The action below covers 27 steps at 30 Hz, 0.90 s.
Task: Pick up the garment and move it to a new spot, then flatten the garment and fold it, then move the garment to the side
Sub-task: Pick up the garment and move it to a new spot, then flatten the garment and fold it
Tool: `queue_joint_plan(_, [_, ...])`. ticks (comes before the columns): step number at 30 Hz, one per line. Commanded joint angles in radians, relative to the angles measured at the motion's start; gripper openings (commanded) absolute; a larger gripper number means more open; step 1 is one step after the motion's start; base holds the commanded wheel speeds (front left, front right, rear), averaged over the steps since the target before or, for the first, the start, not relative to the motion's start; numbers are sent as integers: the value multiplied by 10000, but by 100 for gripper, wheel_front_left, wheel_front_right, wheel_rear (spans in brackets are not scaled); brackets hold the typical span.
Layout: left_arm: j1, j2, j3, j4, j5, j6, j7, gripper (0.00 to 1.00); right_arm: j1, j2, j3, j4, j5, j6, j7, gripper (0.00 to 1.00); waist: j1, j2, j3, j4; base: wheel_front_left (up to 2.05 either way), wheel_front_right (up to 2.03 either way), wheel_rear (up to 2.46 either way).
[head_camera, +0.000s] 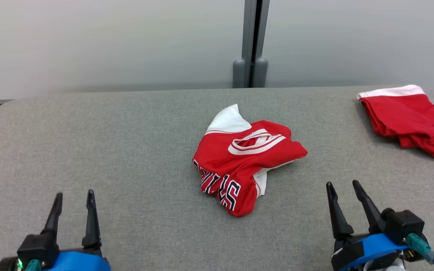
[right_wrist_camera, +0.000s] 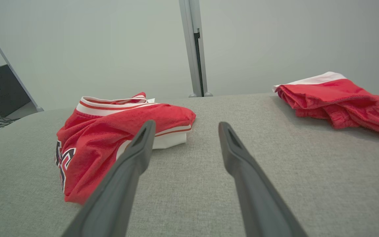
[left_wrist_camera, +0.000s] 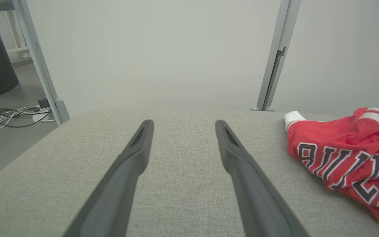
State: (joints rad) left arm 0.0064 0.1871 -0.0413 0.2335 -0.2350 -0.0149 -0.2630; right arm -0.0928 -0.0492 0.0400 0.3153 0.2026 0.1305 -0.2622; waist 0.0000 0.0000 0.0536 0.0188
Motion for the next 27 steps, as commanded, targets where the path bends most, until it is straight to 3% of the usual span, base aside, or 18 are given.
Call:
queue_joint_plan(1, [133, 4, 58, 99, 32, -56, -22, 100, 164, -26, 0, 60, -92, 4, -37, 100, 0, 0, -53, -11, 0, 0, 0])
queue_joint_plan(13, [405, -321, 437, 653, 323, -550, -22, 100, 571, -24, 75, 447, -135, 4, -37, 100, 0, 0, -396, -78, 0, 0, 0])
queue_joint_plan(27, [405, -591, 617, 615, 750, -723, -24, 100, 556, -24, 105, 564, -119, 5, -37, 100, 0, 0, -446, -91, 0, 0, 0])
